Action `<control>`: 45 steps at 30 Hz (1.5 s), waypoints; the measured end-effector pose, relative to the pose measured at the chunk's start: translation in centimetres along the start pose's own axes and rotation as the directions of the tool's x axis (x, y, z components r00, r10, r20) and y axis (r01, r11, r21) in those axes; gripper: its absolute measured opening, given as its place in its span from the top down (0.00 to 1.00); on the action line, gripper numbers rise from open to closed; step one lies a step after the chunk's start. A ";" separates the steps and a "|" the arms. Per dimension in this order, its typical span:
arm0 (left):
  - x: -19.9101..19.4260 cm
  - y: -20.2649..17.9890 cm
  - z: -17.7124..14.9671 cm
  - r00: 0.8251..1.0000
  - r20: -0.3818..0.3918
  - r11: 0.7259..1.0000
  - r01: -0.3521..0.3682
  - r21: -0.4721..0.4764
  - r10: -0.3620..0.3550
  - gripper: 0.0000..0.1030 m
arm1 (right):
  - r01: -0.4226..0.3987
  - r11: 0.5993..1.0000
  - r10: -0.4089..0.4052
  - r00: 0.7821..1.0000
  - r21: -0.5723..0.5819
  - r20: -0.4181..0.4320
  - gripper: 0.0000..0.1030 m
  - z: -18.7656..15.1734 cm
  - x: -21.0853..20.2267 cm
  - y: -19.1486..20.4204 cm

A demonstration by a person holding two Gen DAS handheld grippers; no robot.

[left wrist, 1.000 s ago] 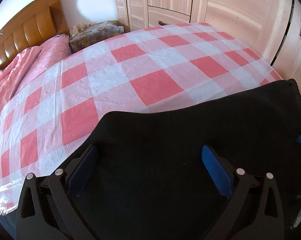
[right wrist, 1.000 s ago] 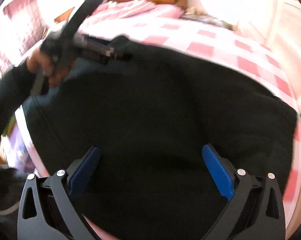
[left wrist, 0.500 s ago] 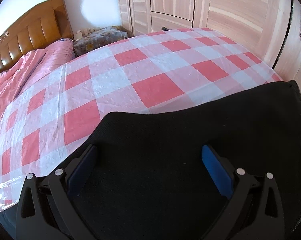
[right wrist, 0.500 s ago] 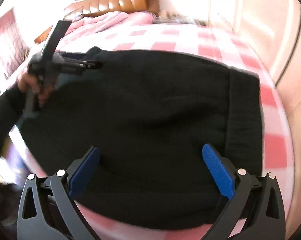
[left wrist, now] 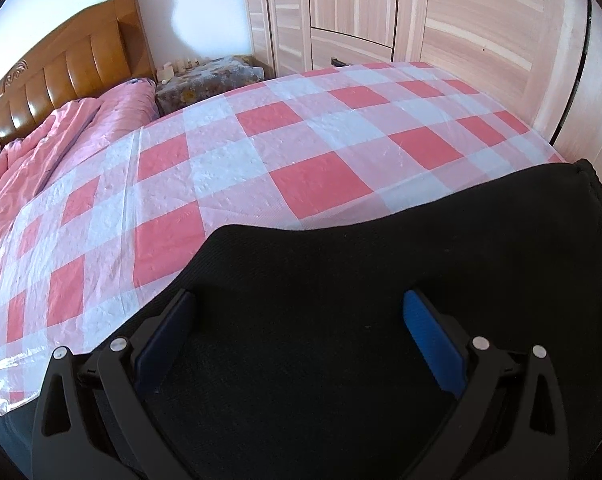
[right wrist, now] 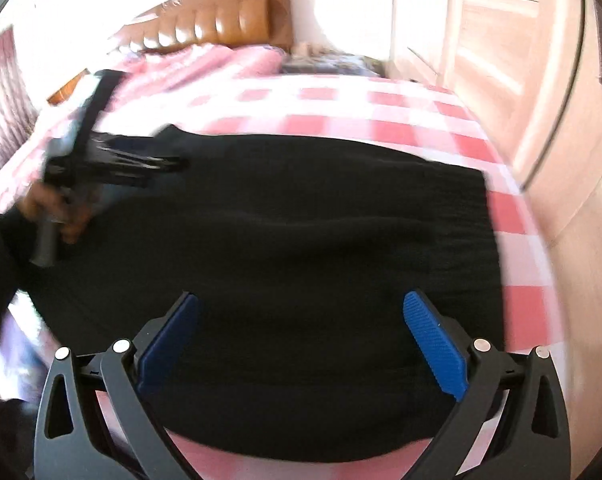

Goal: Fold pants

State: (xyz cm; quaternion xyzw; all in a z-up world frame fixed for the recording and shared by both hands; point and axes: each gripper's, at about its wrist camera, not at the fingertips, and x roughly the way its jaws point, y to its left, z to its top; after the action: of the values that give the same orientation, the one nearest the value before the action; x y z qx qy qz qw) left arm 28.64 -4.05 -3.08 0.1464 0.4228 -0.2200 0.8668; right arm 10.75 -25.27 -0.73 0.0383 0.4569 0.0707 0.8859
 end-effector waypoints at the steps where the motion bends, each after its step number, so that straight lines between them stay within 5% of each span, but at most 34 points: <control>1: 0.0 0.0 0.0 1.000 0.000 1.000 0.000 0.000 0.000 0.01 | -0.008 1.000 0.007 1.000 -0.022 -0.014 0.04 -0.2 0.4 0.8; 4: 0.0 0.0 0.0 1.000 0.001 1.000 0.000 0.002 0.000 0.01 | 0.041 0.995 -0.045 0.998 -0.087 -0.039 0.04 -1.4 2.0 2.5; 13: -0.9 -0.1 -0.2 0.998 0.020 0.999 -0.052 0.006 0.052 0.01 | -0.003 0.996 0.001 1.000 -0.088 -0.023 0.04 -2.0 1.7 1.1; 18: -8.4 3.6 -3.1 0.982 0.174 0.993 -0.055 -0.106 0.073 0.02 | 0.002 0.996 -0.005 1.000 -0.085 -0.028 0.04 -2.0 2.1 1.2; 21: -13.3 8.3 -7.4 0.964 0.214 0.972 -0.111 -0.206 0.156 0.02 | 0.027 0.997 -0.031 0.998 -0.077 -0.054 0.04 -1.8 1.8 1.4; 23: -15.5 11.9 -10.7 0.956 0.195 0.947 -0.160 -0.280 0.220 0.02 | 0.044 0.996 -0.049 0.997 -0.074 -0.067 0.04 -1.5 1.8 1.8; 27: -19.7 20.4 -19.2 0.926 0.055 0.831 -0.308 -0.463 0.375 0.02 | 0.077 0.995 -0.082 0.991 -0.055 -0.101 0.04 -1.2 1.6 2.2; 30: -23.2 23.9 -24.0 0.904 0.027 0.763 -0.344 -0.547 0.427 0.02 | 0.187 0.980 -0.192 0.979 -0.072 -0.063 0.04 0.2 0.6 4.1; 33: -26.7 26.9 -28.7 0.883 0.036 0.665 -0.325 -0.672 0.468 0.02 | 0.092 0.986 -0.092 0.996 -0.139 0.011 0.04 2.2 0.2 8.4; 36: -27.5 28.9 -31.4 0.891 0.015 0.567 -0.276 -0.777 0.454 0.02 | -0.069 0.958 0.064 0.998 -0.277 -0.026 0.04 4.2 2.7 16.0; 37: -27.5 29.1 -31.9 0.896 0.016 0.552 -0.258 -0.792 0.443 0.02 | -0.099 0.940 0.093 0.995 -0.325 -0.034 0.04 4.8 3.5 18.6; 41: -26.4 26.6 -29.9 0.903 0.041 0.603 -0.251 -0.757 0.428 0.02 | -0.291 0.819 0.271 0.956 -0.494 -0.114 0.04 6.6 7.1 30.8; 45: -23.4 23.2 -25.9 0.917 0.027 0.731 -0.300 -0.613 0.399 0.02 | -0.293 0.742 0.253 0.955 -0.603 -0.153 0.04 7.3 10.4 38.5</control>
State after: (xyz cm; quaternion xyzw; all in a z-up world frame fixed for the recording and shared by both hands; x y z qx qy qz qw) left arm 10.26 33.38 1.62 -0.0747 0.3654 0.0809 0.9243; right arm 19.13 14.35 0.23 -0.1903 0.4243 0.3465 0.8146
